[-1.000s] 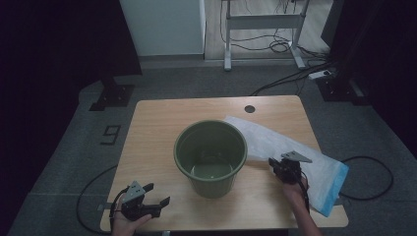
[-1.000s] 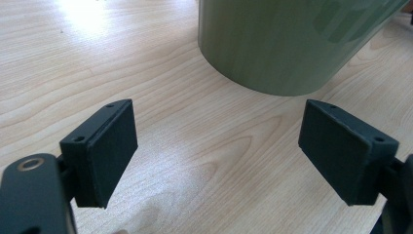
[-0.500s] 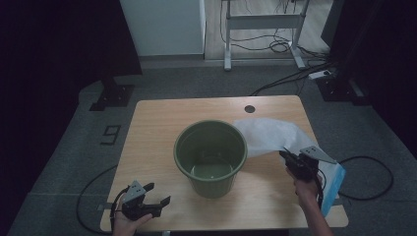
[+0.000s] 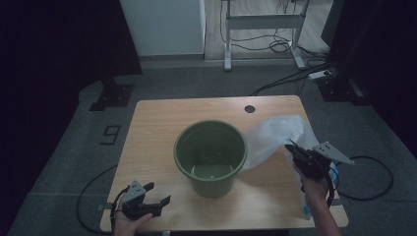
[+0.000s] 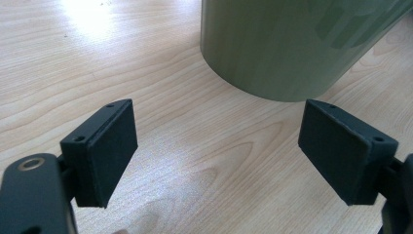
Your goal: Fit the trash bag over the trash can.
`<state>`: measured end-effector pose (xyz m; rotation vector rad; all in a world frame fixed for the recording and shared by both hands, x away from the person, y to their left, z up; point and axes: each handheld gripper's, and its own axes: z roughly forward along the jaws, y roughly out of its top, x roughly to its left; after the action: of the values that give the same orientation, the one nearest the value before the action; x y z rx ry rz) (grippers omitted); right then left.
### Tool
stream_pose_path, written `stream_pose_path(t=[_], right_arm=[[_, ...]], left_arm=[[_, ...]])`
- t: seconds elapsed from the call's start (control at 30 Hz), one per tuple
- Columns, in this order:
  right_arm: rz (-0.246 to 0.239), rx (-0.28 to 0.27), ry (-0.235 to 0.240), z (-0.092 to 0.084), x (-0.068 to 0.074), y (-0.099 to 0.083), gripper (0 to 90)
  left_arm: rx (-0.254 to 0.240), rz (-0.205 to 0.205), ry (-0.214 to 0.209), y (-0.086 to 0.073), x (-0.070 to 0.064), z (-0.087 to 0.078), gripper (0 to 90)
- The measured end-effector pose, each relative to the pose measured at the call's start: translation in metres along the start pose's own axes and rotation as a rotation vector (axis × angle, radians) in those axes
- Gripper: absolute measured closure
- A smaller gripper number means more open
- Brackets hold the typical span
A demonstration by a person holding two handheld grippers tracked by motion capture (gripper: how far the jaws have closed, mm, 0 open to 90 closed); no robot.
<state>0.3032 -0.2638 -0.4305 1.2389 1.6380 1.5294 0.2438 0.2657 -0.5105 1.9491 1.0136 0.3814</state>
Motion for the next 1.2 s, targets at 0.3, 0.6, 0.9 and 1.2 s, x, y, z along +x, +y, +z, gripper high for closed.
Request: stream_pose_path(t=[0.3, 0.6, 0.9, 1.2], right_arm=[[-0.004, -0.063, 0.033, -0.012, 0.011, 0.02, 88.8], [-0.012, -0.147, 0.054, -0.026, 0.024, 0.047, 88.9], [0.008, -0.228, 0.073, -0.04, 0.031, 0.067, 88.9], [-0.007, -0.302, 0.067, -0.055, 0.038, 0.095, 89.0]], left_arm=[[-0.002, 0.0, 0.001, 0.0, 0.0, -0.001, 13.9], [-0.003, 0.0, 0.0, 0.0, -0.001, 0.0, 13.9], [-0.008, 0.001, 0.002, 0.001, -0.001, -0.001, 13.9], [-0.006, 0.0, 0.001, 0.001, -0.001, -0.001, 13.9]])
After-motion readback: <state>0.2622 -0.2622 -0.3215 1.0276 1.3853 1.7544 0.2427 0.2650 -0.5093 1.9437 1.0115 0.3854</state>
